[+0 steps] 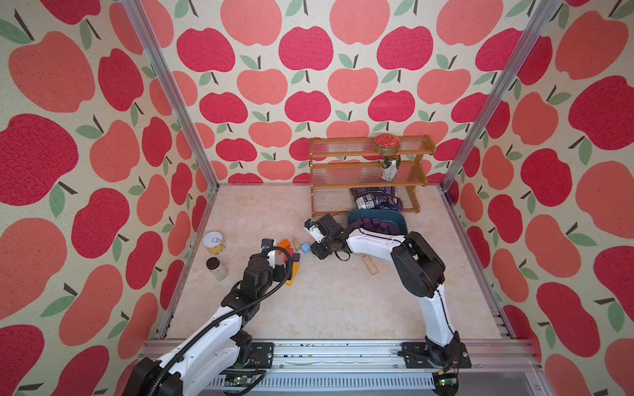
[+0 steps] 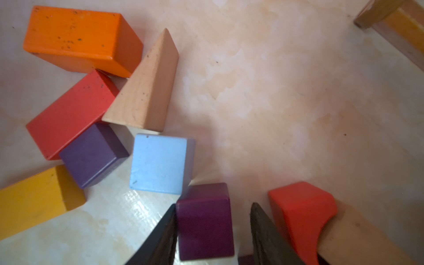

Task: Pick purple bricks into the storage bin
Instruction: Pick up the building block from the center of the board.

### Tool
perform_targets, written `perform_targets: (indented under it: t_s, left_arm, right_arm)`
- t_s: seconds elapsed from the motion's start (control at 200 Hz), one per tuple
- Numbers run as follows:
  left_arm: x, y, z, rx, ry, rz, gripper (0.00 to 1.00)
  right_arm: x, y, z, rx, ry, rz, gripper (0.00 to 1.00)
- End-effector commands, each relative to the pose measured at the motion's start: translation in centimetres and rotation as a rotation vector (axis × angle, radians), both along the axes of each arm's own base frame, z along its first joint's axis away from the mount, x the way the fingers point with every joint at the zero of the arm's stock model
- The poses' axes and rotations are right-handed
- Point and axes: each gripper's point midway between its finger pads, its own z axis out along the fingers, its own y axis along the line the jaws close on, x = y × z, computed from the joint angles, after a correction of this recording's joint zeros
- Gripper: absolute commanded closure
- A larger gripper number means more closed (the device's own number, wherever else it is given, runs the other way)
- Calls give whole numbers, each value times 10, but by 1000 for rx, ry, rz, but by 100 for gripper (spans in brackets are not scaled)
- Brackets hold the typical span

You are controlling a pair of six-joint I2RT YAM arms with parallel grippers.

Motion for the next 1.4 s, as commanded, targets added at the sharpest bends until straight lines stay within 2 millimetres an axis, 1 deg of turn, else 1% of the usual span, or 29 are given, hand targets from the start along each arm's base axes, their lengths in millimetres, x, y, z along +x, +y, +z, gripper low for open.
perform_targets:
  t_s: [0.0,0.09,0.15,0.2,0.3,0.435,0.55,0.83,1.02,1.13,1.291,1.396]
  left_arm:
    - [1,-1,2,-27,2,1,1]
    - [1,-1,3,-27,-1,1,1]
    - [2,0,3,-28,-2,4,1]
    - [1,-1,3,-28,0,2,1]
    - [1,-1,3,-28,-2,3,1]
    - [2,0,3,-28,0,4,1]
    - [1,-1,3,-29,1,4,1]
    - [2,0,3,-32,1,4,1]
    - [2,0,3,-31,1,6,1]
    - [2,0,2,-32,3,5,1]
    - [2,0,2,-32,5,4,1]
    - [2,-1,1,-32,8,1,1]
  right_arm:
    - [3,0,-6,-1,45,-8,49]
    - [4,1,-6,1,50,-5,52]
    - [1,4,-4,18,57,14,62]
    - [0,4,-3,25,58,17,66]
    - [1,2,-3,20,55,5,67]
    - [0,-2,3,20,45,-4,67]
    - [2,-7,14,23,18,-26,67]
    - [3,-23,51,52,-38,-82,67]
    - [8,-40,84,86,-77,-133,66]
    - [14,-56,102,117,-92,-190,66]
    - [20,-86,116,133,-128,-254,66]
    - [26,-109,121,127,-153,-315,66]
